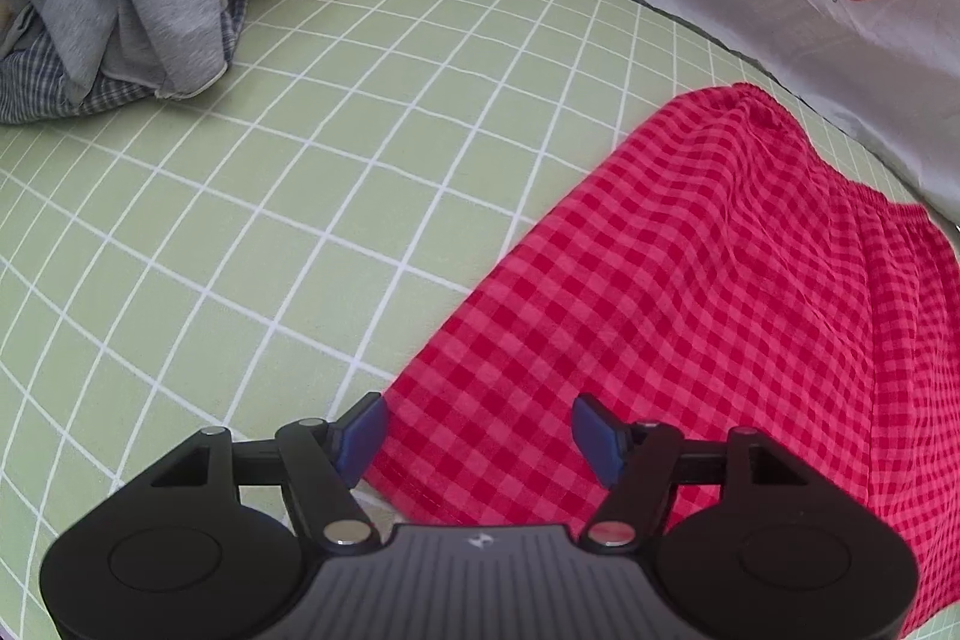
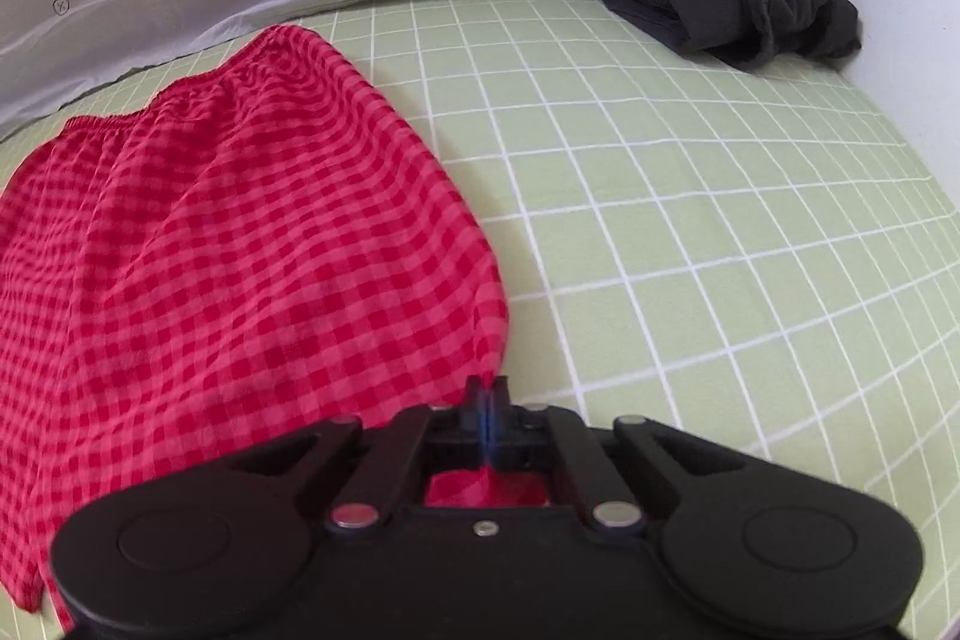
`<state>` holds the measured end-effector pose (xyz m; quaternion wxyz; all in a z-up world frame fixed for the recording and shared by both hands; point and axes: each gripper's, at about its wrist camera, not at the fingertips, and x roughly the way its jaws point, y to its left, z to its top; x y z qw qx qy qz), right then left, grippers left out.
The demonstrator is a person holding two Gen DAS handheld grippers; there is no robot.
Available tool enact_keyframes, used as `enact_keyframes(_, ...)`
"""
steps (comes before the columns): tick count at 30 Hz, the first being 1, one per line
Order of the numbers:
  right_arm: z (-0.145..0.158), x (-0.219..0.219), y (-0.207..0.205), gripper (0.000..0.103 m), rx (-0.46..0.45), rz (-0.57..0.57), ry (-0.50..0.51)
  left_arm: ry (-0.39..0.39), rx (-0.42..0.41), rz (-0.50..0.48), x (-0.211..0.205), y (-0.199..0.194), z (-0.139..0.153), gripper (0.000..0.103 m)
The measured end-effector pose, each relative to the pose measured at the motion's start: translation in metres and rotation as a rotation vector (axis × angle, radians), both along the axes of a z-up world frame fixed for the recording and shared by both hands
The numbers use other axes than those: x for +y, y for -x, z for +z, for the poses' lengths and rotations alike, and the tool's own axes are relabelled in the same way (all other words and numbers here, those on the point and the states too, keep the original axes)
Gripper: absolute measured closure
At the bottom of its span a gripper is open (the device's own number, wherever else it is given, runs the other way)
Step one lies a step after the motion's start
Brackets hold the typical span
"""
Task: Fold clothes
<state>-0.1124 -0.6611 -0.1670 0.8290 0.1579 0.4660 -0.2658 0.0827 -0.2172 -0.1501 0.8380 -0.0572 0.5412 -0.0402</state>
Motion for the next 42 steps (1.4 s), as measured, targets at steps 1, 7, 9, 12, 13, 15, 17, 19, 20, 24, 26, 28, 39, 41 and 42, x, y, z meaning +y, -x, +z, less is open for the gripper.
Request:
enact_keyframes(1,0.001,0.002,0.003,0.102,0.003,-0.009,-0.003,-0.001,-0.003,0.004,0.001,0.001,0.000,0.034)
enact_keyframes(7,0.010,0.014,0.017,0.084,-0.003,-0.051,-0.030,-0.061,-0.021,-0.037,-0.006,0.003,-0.002,0.034)
enact_keyframes(9,0.013,0.015,0.016,0.067,-0.001,-0.064,-0.024,-0.075,-0.020,-0.036,-0.008,0.004,-0.002,0.034)
enact_keyframes(12,0.016,0.016,0.013,0.057,0.001,-0.069,0.004,-0.099,-0.019,-0.033,-0.008,0.004,-0.002,0.034)
enact_keyframes(13,0.017,0.017,0.012,0.050,0.001,-0.069,0.010,-0.105,-0.020,-0.032,-0.007,0.005,-0.002,0.034)
enact_keyframes(15,0.019,0.018,0.012,0.039,0.003,-0.072,0.021,-0.118,-0.017,-0.024,-0.005,0.006,-0.002,0.034)
enact_keyframes(17,0.018,0.018,0.012,0.029,0.010,-0.076,0.028,-0.126,-0.004,-0.008,-0.002,0.006,-0.004,0.034)
enact_keyframes(19,0.017,0.019,0.011,0.025,0.018,-0.076,0.031,-0.127,-0.001,0.002,0.001,0.008,-0.005,0.034)
enact_keyframes(20,0.017,0.019,0.012,0.025,0.023,-0.076,0.032,-0.125,-0.004,0.003,0.001,0.010,-0.005,0.034)
enact_keyframes(24,0.017,0.021,0.013,0.023,0.033,-0.076,0.037,-0.110,-0.021,-0.010,-0.003,0.013,-0.001,0.053)
enact_keyframes(26,0.018,0.022,0.015,0.023,0.029,-0.075,0.038,-0.098,-0.030,-0.024,-0.009,0.014,0.004,0.072)
enact_keyframes(28,0.020,0.023,0.017,0.023,0.026,-0.079,0.045,-0.086,-0.040,-0.037,-0.014,0.015,0.008,0.093)
enact_keyframes(39,0.023,0.015,0.043,0.023,0.009,-0.112,0.005,0.019,-0.129,-0.198,-0.090,0.031,0.046,0.095)
enact_keyframes(41,0.023,0.012,0.050,0.023,0.005,-0.117,-0.002,0.034,-0.141,-0.228,-0.114,0.036,0.053,0.095)
enact_keyframes(42,0.024,0.009,0.054,0.023,0.000,-0.122,-0.002,0.060,-0.145,-0.249,-0.126,0.040,0.056,0.095)
